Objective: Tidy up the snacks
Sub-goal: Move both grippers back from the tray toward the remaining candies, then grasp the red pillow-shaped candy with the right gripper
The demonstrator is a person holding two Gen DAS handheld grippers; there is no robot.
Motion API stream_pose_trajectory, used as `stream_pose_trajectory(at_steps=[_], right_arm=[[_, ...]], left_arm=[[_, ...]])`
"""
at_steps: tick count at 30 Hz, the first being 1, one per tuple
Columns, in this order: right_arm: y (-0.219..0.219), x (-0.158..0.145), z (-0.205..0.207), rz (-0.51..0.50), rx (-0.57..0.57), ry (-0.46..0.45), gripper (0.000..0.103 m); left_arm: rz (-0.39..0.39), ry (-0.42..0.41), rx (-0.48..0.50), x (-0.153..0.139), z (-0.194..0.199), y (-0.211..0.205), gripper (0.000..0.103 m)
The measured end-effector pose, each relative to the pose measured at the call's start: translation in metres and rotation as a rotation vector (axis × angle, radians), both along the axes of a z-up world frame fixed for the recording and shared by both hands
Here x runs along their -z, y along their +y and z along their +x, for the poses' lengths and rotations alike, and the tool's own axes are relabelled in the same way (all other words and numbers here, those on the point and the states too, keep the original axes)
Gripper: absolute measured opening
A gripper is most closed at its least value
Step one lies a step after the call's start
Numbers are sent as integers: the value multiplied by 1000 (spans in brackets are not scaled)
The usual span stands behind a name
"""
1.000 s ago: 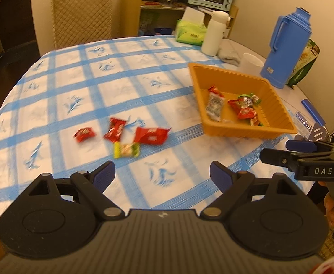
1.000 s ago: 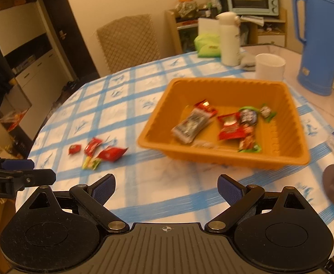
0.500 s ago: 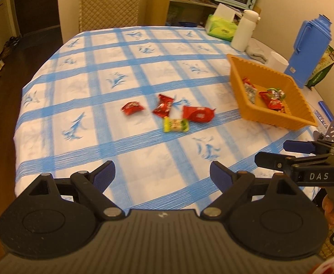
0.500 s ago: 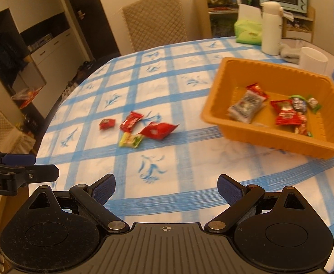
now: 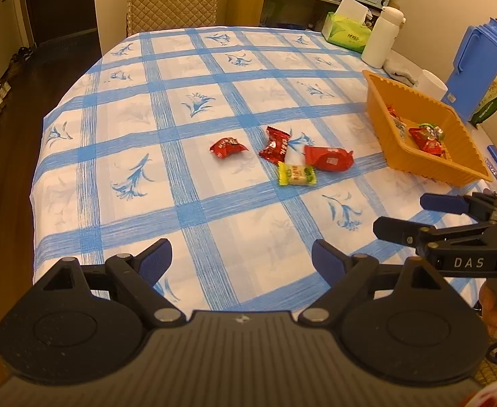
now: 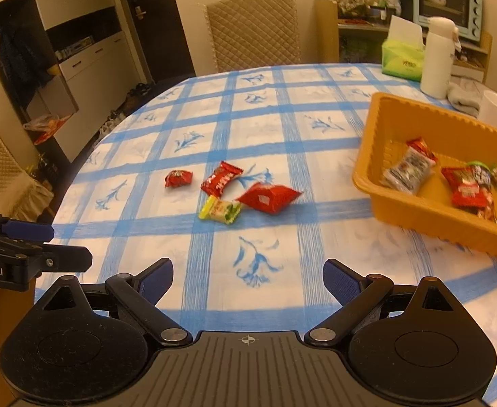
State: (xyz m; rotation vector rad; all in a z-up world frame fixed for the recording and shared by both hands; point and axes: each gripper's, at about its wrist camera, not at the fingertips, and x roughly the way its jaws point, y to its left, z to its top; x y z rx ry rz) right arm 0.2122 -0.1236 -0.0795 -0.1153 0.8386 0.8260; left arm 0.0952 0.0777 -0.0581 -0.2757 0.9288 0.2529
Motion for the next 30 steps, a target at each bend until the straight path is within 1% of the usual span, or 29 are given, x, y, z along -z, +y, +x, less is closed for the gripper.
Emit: stream_pose_trajectory(at_steps=[3,5,7,12,16,19,26,30], right_arm=[[7,-1,6,7,-15,-34,94],[11,-1,13,8,-27,-50,87],[16,0,22,0,-40,-61,82],[26,0,45,-28,-72,-92,76],[36,3,61,-70,-125,-110,66],[46,6,70,-100,-175,-123,62],[65,21,87,-164,-264,-102,52],[73,27,92,-177,-286,-98,51]], left_arm=[[11,-1,0,2,6,6,88],[17,-4,-4,2,10,11,88],[22,-3,-8,3,14,16,88],[25,-1,-20,6,26,26,88],[23,3,-27,9,34,31,88],[20,10,-33,11,39,34,88],[17,17,-47,16,49,40,88],[18,22,-59,19,54,44,88]])
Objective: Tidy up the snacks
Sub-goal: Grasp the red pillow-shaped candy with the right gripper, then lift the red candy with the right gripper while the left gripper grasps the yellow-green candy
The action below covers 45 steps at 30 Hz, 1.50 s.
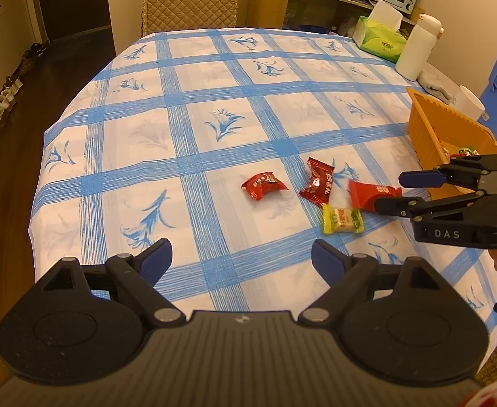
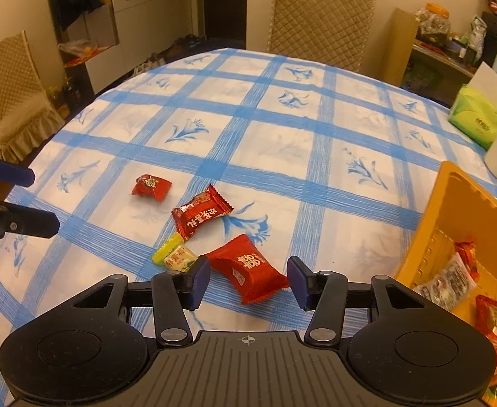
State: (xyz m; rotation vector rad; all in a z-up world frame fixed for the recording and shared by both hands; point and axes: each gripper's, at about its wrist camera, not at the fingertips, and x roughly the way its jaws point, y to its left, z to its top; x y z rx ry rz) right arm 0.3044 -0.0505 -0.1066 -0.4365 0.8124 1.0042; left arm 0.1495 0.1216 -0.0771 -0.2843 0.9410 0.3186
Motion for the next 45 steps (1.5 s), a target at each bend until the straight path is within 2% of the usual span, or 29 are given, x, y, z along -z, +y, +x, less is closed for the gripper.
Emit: stream_pose_trajectory(at_steps=[9,20,30,38,45], right_arm=[[10,11,11,-41,-14,28,51],[14,18,12,-39,5,73,29],[7,11,10,14,59,81,26],[-23,-12,5,114,168,117,26],[-59,-26,-5,163,252,145,26]], left_arm=[[-2,12,-6,5,6,3,88],[0,14,-6,7,9,4,88],[-3,10,13,10,17,2,84],[-1,-8,111,16,29,-18,78],[45,-23,273,23,50,-47,71]])
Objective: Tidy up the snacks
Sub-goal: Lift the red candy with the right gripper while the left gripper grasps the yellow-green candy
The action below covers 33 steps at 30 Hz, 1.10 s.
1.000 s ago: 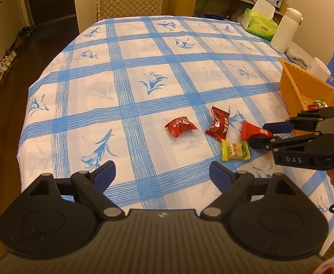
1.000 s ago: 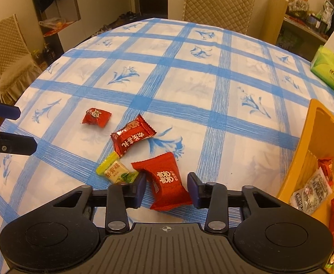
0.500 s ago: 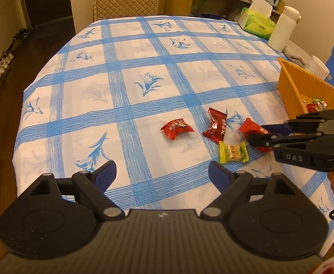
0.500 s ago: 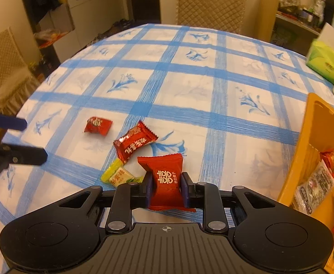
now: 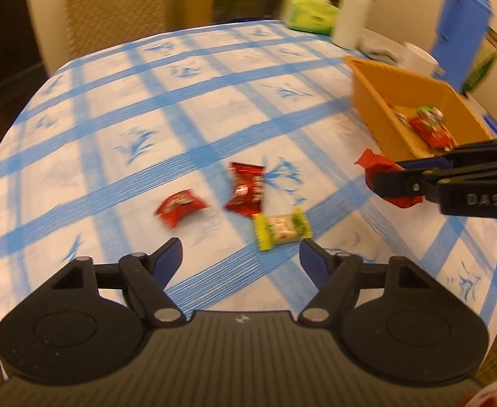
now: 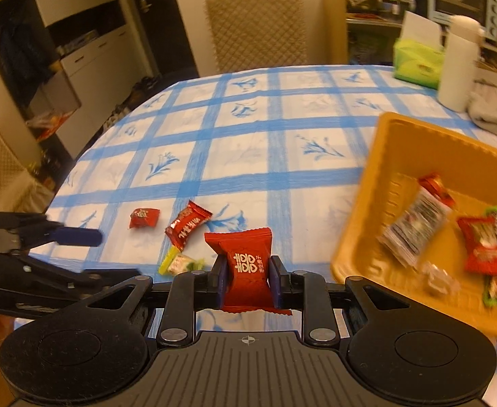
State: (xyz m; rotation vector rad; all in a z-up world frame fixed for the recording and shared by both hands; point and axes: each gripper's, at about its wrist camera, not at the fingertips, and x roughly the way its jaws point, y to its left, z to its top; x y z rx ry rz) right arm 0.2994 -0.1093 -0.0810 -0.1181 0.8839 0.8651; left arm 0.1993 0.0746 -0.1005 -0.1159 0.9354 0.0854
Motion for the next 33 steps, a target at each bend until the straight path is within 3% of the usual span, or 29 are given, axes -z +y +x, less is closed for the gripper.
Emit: stream_pose_trajectory(at_steps=[7,12,27,33], right_arm=[[-33,-7,-12,19,69,29,26],[-54,-8,-18,18,120,41,26],[-105,14,-18,-20,236,103,26],[-118,18,-18,-21,256,108,26]], left_arm=[[2,10,109,14,23,-17,67],[0,40,136,26,35,-23,63],[-64,62,226,26,31,-77,57],[0,45,221,21,36,-79,55]])
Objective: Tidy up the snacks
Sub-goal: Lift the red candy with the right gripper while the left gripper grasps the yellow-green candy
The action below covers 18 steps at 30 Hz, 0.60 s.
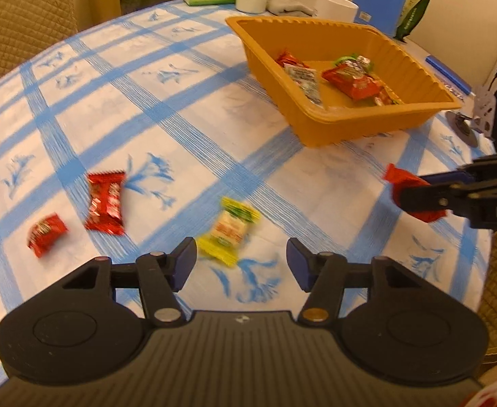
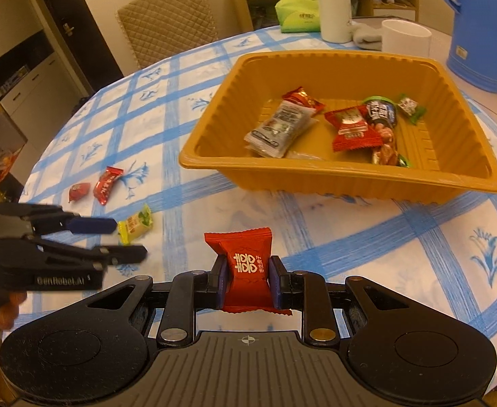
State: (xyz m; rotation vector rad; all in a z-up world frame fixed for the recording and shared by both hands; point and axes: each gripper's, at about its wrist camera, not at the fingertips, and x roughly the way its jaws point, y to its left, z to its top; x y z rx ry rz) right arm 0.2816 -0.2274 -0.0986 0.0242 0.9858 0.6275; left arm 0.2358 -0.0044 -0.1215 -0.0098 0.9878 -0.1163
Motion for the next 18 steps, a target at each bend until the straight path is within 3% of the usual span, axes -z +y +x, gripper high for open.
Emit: stream_pose_trajectory(at_steps=[5,18], right_arm=[[-10,0,-2,3,15,2,26],[-31,-2,-9,4,40,1,26]], left_arm=[[37,-9,11,0,11,2,54],[49,14,22,7,18,-13,28]])
